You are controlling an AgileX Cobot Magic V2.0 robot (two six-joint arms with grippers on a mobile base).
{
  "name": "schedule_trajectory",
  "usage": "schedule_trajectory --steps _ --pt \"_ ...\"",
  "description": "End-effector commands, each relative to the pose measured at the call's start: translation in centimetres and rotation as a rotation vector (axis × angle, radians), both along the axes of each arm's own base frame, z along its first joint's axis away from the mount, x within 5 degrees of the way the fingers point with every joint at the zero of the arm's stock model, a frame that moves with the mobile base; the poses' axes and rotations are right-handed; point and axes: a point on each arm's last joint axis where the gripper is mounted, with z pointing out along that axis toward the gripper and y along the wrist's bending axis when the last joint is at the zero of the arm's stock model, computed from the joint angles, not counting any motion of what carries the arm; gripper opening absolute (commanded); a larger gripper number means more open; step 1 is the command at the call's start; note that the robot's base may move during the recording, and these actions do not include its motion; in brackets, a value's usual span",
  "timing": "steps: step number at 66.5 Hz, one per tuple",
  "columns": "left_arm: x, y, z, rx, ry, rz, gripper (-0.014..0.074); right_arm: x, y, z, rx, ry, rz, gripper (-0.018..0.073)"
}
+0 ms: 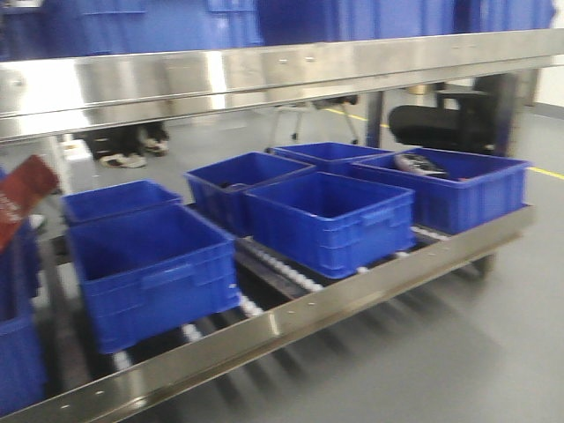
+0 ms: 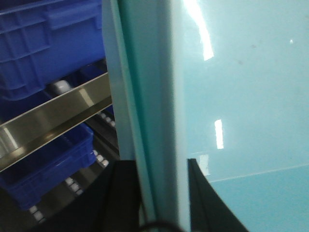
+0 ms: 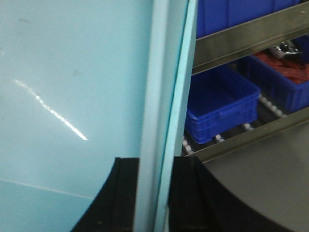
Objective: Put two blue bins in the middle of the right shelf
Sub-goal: 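Drive up to a shelf of blue bins holding the cyan bin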
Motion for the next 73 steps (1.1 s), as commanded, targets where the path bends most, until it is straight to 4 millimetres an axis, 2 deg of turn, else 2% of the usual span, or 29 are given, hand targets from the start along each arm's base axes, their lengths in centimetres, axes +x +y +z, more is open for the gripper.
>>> schedule_trajectory --steps 1,73 --pt "-0.80 0.05 1.96 -0.064 -0.118 -0.014 -0.0111 -0.53 -0.04 1.64 0.040 -0.109 0.009 -0.0154" --pt "-0.80 0.05 1.96 -0.064 -0.118 -0.014 -0.0111 -0.53 -0.04 1.64 0.040 -0.109 0.009 -0.0154"
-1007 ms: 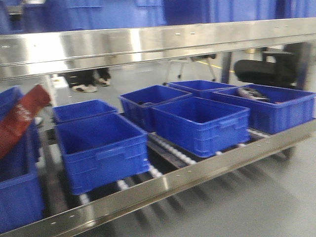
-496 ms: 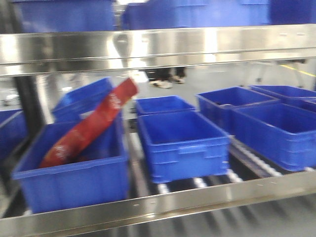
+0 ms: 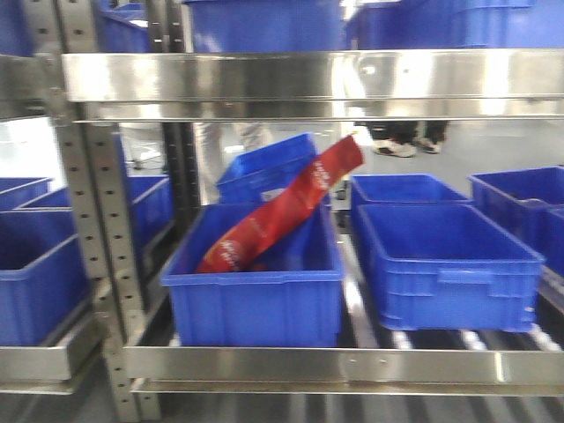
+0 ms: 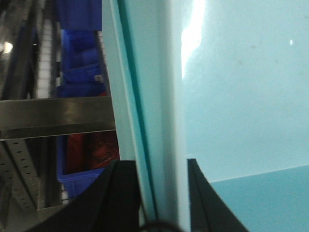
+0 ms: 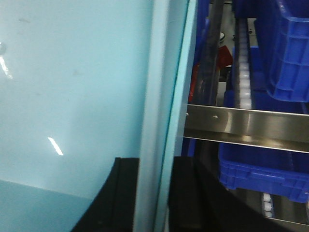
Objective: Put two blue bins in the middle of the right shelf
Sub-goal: 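Drive up to a shelf of blue bins holding the cyan bin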
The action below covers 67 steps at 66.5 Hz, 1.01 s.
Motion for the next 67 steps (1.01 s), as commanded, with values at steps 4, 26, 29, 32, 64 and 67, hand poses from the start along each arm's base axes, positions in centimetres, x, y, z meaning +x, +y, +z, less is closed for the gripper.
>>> schedule_trajectory --steps 4,26,29,32,64,67 --pt "-0.81 0.04 1.96 -0.066 -0.117 -0.015 -0.0111 -0.53 -0.05 1.63 0.038 -0.110 0.008 -0.0154" --pt "-0.81 0.04 1.96 -0.066 -0.117 -0.015 -0.0111 -0.53 -0.05 1.63 0.038 -0.110 0.008 -0.0154" --pt "-0.81 0.04 1.96 -0.066 -0.117 -0.015 -0.0111 -0.53 -0.05 1.63 0.038 -0.110 0.008 -0.0154" --pt "-0.81 0.04 1.96 -0.066 -0.117 -0.015 -0.0111 -0.53 -0.05 1.63 0.038 -0.110 0.008 -0.0154" --pt "-0.81 0.04 1.96 -0.066 -0.117 -0.015 -0.0111 -0.53 -0.05 1.63 0.038 -0.110 0.008 -0.0154" --pt "-0.81 0.04 1.96 -0.066 -0.117 -0.015 -0.0111 -0.53 -0.05 1.63 0.038 -0.110 0.008 -0.0154"
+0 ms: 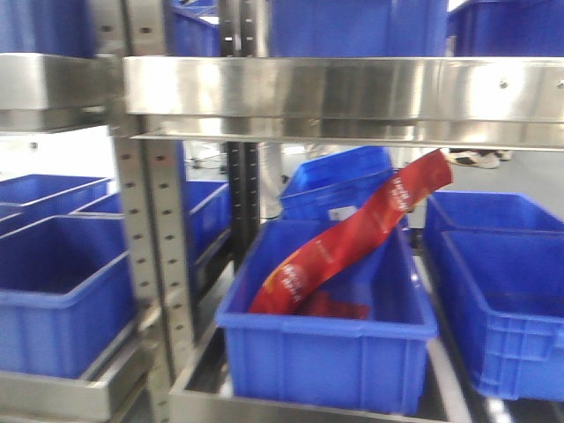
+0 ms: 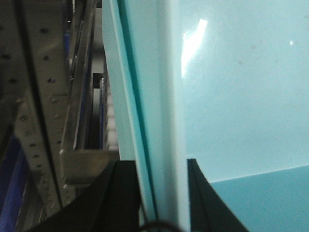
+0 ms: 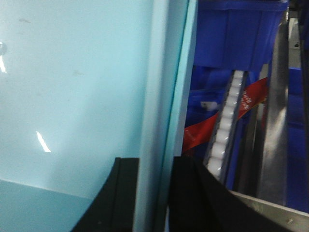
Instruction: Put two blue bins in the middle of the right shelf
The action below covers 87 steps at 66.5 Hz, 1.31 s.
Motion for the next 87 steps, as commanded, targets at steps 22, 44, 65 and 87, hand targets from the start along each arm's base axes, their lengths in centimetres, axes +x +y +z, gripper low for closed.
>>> schedule_trajectory --steps 22,44,65,87 --pt "-0.82 0.02 1.96 -0.067 -0.116 -0.017 -0.0111 -0.52 -0.06 1.63 0.037 -0.110 0.007 -0.0154" --pt "-0.82 0.02 1.96 -0.067 -0.116 -0.017 -0.0111 -0.52 -0.06 1.63 0.037 -0.110 0.007 -0.0154" --pt "-0.82 0.02 1.96 -0.067 -0.116 -0.017 -0.0111 -0.52 -0.06 1.63 0.037 -0.110 0.007 -0.0154" --pt "-0.82 0.02 1.96 -0.067 -0.116 -0.017 -0.0111 -0.52 -0.06 1.63 0.037 -0.110 0.007 -0.0154"
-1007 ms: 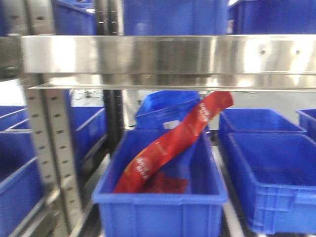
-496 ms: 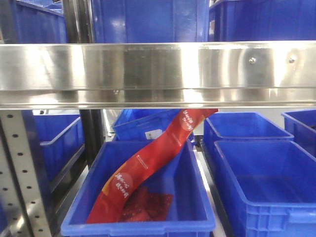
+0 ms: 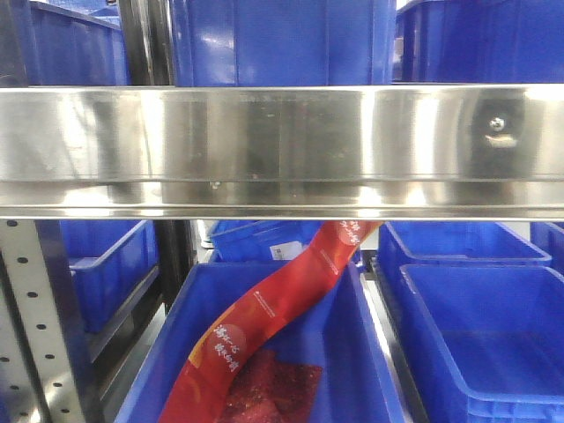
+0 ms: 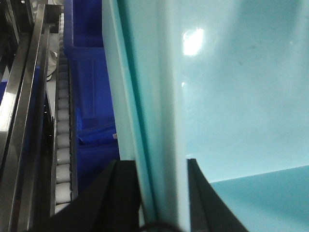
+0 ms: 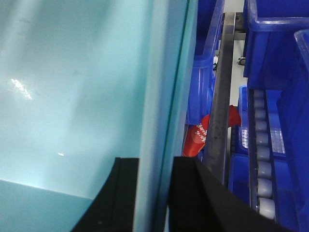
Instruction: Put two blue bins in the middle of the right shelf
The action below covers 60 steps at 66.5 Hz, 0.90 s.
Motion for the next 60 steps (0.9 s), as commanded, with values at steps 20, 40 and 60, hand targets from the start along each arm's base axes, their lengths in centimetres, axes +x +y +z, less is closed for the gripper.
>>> schedule_trajectory --steps 20,40,60 --pt "-0.82 0.04 1.95 -0.065 -0.115 -0.016 -0.0111 -0.52 -0.06 1.63 0.037 -0.110 0.007 -0.0154" --pt "-0.82 0.04 1.95 -0.065 -0.115 -0.016 -0.0111 -0.52 -0.06 1.63 0.037 -0.110 0.007 -0.0154" --pt "-0.82 0.04 1.95 -0.065 -0.115 -0.016 -0.0111 -0.52 -0.06 1.63 0.037 -0.110 0.007 -0.0154"
